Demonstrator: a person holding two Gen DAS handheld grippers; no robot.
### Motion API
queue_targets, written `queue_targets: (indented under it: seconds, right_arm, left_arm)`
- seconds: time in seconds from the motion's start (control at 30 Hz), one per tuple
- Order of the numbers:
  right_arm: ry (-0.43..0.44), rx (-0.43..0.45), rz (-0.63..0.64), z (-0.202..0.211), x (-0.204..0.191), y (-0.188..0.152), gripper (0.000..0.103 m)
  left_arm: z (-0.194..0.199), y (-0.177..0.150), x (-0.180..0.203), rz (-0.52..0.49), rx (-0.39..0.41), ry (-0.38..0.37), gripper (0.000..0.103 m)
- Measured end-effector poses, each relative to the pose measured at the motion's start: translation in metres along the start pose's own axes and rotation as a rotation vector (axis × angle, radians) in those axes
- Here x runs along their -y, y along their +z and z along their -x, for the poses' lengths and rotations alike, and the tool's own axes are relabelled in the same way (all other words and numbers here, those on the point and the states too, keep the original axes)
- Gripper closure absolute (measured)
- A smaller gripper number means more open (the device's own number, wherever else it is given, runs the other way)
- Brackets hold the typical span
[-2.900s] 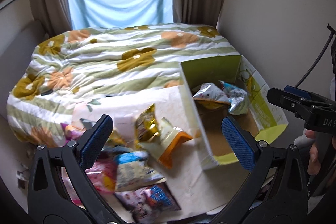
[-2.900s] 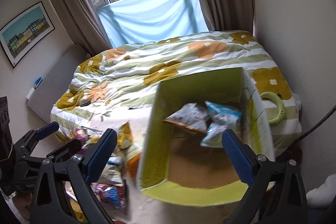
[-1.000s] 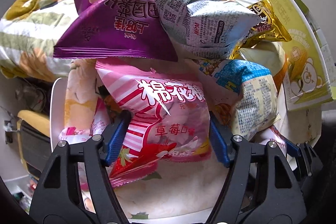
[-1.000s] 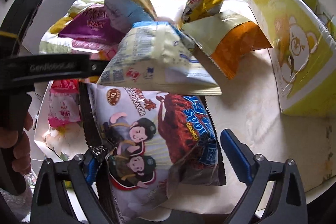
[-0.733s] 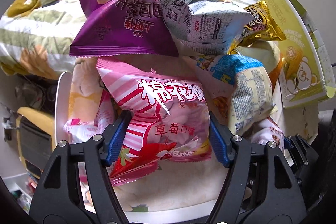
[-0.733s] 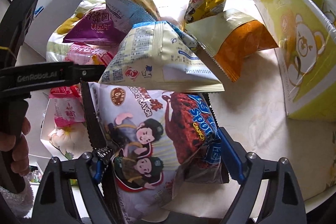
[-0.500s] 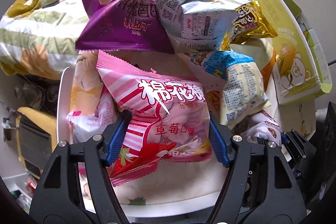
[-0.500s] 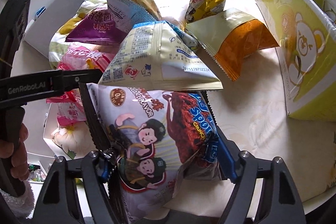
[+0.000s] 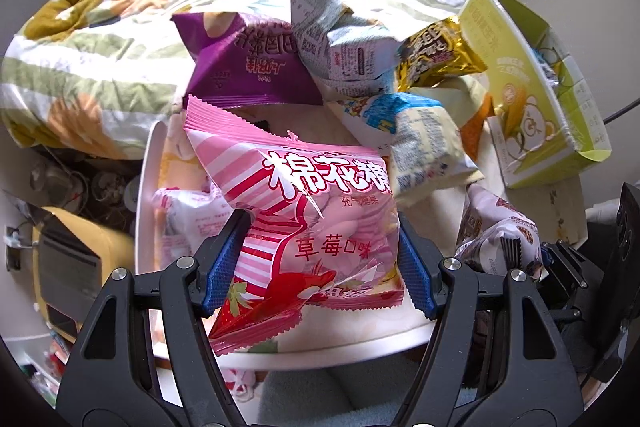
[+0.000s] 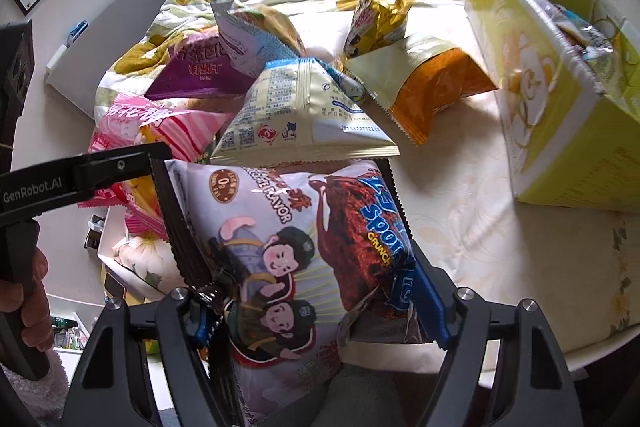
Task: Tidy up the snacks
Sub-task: 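Lift both bags over the yellow box and release them inside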
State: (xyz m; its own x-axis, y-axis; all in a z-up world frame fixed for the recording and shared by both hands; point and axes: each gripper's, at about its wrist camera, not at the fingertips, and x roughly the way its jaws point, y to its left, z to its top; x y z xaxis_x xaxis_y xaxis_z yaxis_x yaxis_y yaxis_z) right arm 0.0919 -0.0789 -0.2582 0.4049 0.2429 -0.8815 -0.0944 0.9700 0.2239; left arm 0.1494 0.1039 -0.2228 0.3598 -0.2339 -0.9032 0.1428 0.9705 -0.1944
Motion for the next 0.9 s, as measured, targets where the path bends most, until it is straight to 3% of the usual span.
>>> queue_targets:
  seconds: [0.27,0.5,0.73,0.9]
  right_arm:
    - [-0.03,0.08,-0.026,0.044,-0.004,-0.005,0.029]
    - [-0.044,0.176,-0.058,0.099,0.01,0.016,0.029]
    - [-0.065,0.265,-0.083,0.155,0.064,0.047,0.029]
    - [-0.101,0.281,-0.095,0.181,0.115,0.068,0.029]
  left_arm:
    - [0.047,0.004,0.01,-0.032,0.089,-0.049,0.036]
    - [0.089,0.026,0.042,-0.073,0.194,-0.085,0.035]
    - [0.103,0.054,0.103,-0.092,0.257,-0.122,0.035]
    - [0.091,0.075,0.168,-0.117,0.263,-0.161,0.035]
